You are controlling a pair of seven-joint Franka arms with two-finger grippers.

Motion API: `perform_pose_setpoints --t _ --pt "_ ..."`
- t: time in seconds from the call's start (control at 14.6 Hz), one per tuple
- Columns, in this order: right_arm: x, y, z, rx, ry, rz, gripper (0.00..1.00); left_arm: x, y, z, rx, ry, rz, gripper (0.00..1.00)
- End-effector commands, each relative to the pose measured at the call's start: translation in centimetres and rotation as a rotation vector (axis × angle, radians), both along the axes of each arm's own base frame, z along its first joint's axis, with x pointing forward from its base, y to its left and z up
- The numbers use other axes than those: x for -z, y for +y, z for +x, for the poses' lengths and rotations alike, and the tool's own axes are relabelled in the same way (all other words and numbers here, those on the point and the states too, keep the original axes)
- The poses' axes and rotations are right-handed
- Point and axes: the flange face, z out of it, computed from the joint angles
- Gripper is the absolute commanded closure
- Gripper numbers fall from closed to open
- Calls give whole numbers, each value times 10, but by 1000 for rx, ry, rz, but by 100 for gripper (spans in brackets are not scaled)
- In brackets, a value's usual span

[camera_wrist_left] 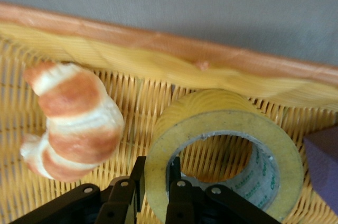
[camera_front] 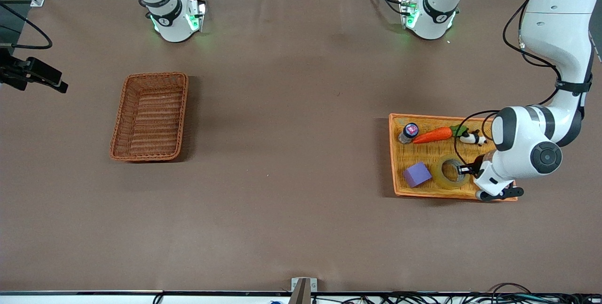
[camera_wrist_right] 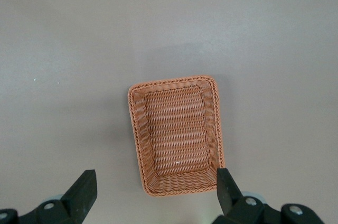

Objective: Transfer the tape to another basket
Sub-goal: 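Close the left gripper on the rim of the yellow tape roll, then lift the tape roll and carry it toward the table middle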

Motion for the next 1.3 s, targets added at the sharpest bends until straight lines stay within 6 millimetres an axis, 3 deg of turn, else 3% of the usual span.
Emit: perform_pose_setpoints --t 0.0,0.27,0.34,0.48,0.61,0.89,1.16,1.23 --pt "-3 -1 -8 -7 -11 21 0 -78 -14 4 18 -73 11 100" --pt "-2 -2 -8 -6 -9 21 0 -172 -87 -7 99 -80 -9 100" --pt "-1 -2 -7 -5 -8 21 0 -189 -109 -9 106 -71 -15 100" --pt "-1 -3 -7 -3 -2 21 0 -203 -171 -23 124 -44 -26 100" --pt "0 -5 -6 2 0 21 0 -199 -248 -47 128 -33 -28 100" --pt "-4 -8 -6 5 -7 13 0 -147 -381 -88 114 12 -32 100" --pt "0 -16 -3 20 -2 26 0 -73 -478 -116 43 6 -79 100" --pt "0 -15 -3 16 -5 22 0 -54 -494 -123 18 -7 -94 100"
